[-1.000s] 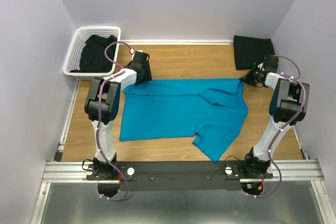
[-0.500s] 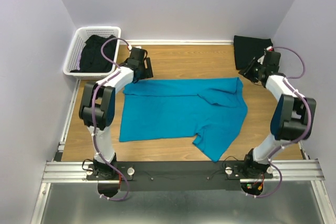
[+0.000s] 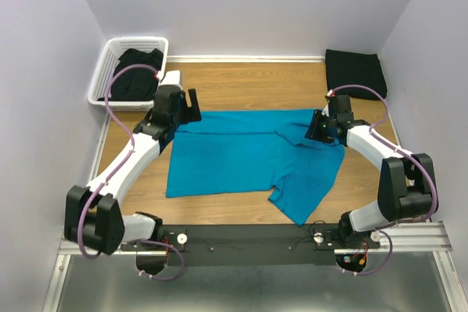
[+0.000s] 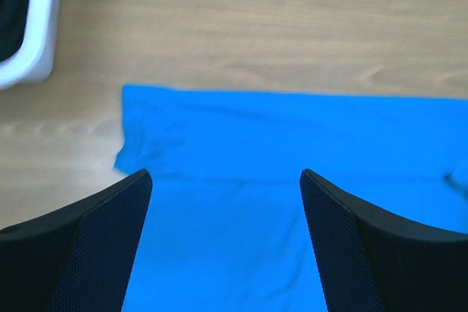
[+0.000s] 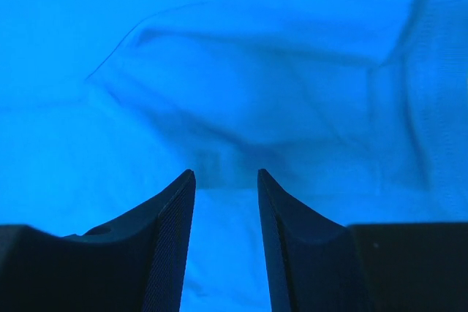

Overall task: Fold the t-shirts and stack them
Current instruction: Fold the tshirt

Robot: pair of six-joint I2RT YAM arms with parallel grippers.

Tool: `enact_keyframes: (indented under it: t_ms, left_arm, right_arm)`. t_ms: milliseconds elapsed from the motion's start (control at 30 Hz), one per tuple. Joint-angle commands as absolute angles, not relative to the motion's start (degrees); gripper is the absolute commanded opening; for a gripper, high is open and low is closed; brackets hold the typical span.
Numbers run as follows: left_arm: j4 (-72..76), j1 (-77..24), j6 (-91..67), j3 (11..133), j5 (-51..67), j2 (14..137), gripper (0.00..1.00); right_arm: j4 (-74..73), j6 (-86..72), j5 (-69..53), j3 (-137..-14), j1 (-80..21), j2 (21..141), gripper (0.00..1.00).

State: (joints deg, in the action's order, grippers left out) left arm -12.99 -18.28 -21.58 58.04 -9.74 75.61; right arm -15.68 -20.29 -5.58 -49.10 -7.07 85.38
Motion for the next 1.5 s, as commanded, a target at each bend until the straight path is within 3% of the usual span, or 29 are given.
enact_keyframes:
  t_ms: [0, 133, 233, 800, 933, 1067, 1200, 1467]
  left_arm:
    - [-9.6, -18.2, -20.0, 49.0, -14.3, 68.6, 0.90]
    - [-6.2, -18.2, -21.0, 44.1, -14.9, 64.5, 0.90]
    - [-6.7, -18.2, -20.0, 45.6, -15.4, 64.6, 0.89]
    - [-7.6, -18.2, -19.2, 45.6, -15.6, 65.0, 0.90]
    - [-7.6, -18.2, -19.2, 45.6, -15.3, 65.0, 0.90]
    - [-7.5, -18.2, -19.1, 45.5, -15.2, 64.8, 0.90]
    - [-7.5, -18.2, -19.1, 45.5, -15.1, 64.7, 0.89]
    - [-7.4, -18.2, -19.0, 45.4, -14.7, 64.9, 0.89]
  right_arm:
    - [-17.7, -18.5, -3.3, -49.0, -9.2, 83.8, 0.48]
    - [-17.8, -19.0, -3.6, -48.5, -10.5, 83.9, 0.50]
    - [-17.8, -17.4, -1.7, -48.7, -12.2, 84.8, 0.59]
    - [-18.7, -10.9, 2.2, -52.8, -17.5, 91.7, 0.56]
    - [-18.7, -10.4, 2.9, -53.1, -17.6, 92.7, 0.48]
    - [-19.0, -9.5, 3.2, -53.3, -17.8, 92.4, 0.20]
    - [-19.2, -8.9, 3.3, -53.6, -17.8, 92.1, 0.01]
    - [-24.9, -11.2, 0.9, -57.1, -18.5, 90.9, 0.00]
